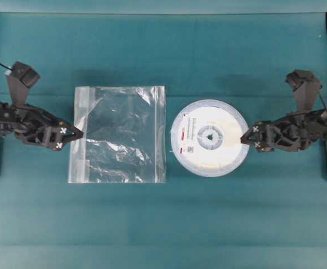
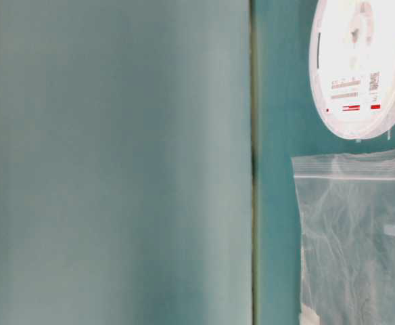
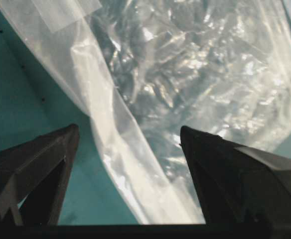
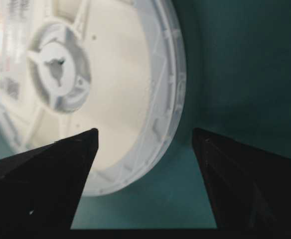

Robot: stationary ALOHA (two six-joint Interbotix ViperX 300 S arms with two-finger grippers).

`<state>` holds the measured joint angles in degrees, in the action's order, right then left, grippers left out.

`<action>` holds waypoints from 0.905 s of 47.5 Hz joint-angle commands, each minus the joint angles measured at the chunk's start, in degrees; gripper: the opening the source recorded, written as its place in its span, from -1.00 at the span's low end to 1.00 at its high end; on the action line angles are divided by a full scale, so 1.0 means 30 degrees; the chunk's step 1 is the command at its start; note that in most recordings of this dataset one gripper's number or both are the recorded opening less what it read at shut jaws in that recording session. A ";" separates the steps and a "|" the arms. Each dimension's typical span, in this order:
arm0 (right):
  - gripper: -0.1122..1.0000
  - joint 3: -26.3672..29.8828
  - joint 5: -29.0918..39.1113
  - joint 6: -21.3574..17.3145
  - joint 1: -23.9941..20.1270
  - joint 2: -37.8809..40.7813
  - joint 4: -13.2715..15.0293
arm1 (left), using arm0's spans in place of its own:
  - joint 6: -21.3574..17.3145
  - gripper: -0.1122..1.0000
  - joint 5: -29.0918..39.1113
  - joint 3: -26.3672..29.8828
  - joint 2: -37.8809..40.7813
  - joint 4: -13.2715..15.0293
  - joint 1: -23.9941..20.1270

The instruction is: Take out the reel from the clear zip bag.

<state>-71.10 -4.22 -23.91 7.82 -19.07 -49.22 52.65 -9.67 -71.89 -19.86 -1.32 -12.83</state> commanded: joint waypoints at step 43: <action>0.90 0.1699 -0.0029 0.8848 -0.0439 -0.5830 0.2988 | -0.5303 0.86 0.3750 0.0732 -0.6973 -0.0088 0.0820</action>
<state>-67.68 -4.13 0.00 6.94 -35.95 -40.43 37.35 1.85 -71.10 -40.43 -1.32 -11.43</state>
